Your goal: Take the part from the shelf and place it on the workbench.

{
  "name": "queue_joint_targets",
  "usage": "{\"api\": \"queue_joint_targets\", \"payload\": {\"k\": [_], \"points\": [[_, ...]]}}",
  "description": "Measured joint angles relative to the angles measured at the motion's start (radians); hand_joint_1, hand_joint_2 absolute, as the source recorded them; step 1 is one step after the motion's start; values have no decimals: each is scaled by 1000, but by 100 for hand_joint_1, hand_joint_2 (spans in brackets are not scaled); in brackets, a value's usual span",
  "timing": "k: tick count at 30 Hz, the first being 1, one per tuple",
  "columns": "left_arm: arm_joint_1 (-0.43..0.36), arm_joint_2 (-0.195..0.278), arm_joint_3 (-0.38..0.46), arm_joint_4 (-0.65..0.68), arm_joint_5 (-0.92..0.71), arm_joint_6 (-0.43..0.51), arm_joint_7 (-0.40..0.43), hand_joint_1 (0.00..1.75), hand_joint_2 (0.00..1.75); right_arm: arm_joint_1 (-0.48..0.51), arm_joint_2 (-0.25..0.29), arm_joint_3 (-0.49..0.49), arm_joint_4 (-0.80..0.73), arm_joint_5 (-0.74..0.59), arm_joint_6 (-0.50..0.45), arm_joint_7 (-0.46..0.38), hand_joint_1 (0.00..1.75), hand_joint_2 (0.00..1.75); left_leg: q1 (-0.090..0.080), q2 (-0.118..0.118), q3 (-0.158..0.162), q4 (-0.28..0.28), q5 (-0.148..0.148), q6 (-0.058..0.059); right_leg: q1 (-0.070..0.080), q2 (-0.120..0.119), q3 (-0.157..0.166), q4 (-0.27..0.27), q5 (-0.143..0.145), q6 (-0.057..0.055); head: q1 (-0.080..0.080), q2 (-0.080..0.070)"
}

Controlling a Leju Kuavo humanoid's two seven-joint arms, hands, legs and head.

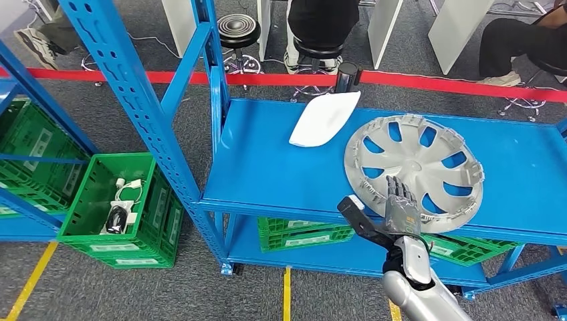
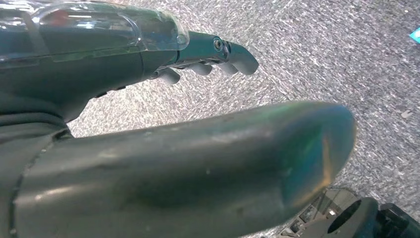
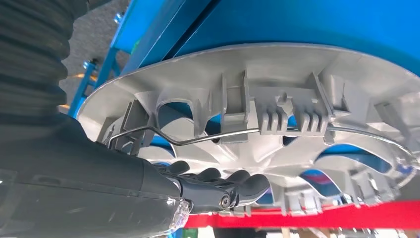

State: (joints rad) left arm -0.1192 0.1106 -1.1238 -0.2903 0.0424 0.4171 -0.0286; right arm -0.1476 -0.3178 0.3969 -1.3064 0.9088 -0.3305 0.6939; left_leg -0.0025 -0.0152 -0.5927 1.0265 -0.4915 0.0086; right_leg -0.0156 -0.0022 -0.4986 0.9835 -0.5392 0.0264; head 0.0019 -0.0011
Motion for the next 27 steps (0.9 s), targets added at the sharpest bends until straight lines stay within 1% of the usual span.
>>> {"api": "queue_joint_targets", "payload": {"k": [2,5,7,13,18,22,26,27], "points": [[0,0,0,0,2,0,-6,0,0,-8,-5,-15,-8,-17,87,0,0,175,0,2,1,0,0,0,0,1,0,0,0,0,0,0],[0,0,0,0,3,0,-13,0,0,-36,-24,-56,-22,-36,294,0,0,175,0,6,3,0,0,0,0,3,2,-2,1,1,0,0],[0,0,0,0,3,1,-15,0,0,-46,-33,-78,-27,-43,370,0,0,175,0,7,4,0,0,0,0,3,3,-2,1,1,0,0],[0,0,0,0,4,4,-19,0,0,-59,-44,-120,-37,-42,428,0,0,175,0,8,4,0,1,1,0,3,4,-2,3,4,0,0],[0,-1,0,0,7,11,-21,0,0,-81,-63,-145,-50,-59,536,0,0,175,-1,9,3,0,1,1,0,3,4,-2,3,4,0,0],[0,-2,0,0,7,12,-23,0,0,-94,-77,-156,-54,-71,587,0,0,175,-1,11,3,0,1,1,-1,3,4,-2,3,4,0,0],[-1,-2,0,0,7,12,-25,0,0,-96,-86,-166,-60,-75,615,0,175,175,-1,12,3,0,1,1,-1,4,4,-2,3,4,0,0],[-1,-2,0,0,7,12,-25,0,0,-99,-88,-170,-61,-77,632,0,175,175,-1,12,3,0,1,1,-1,4,4,-2,3,4,0,0]]}}
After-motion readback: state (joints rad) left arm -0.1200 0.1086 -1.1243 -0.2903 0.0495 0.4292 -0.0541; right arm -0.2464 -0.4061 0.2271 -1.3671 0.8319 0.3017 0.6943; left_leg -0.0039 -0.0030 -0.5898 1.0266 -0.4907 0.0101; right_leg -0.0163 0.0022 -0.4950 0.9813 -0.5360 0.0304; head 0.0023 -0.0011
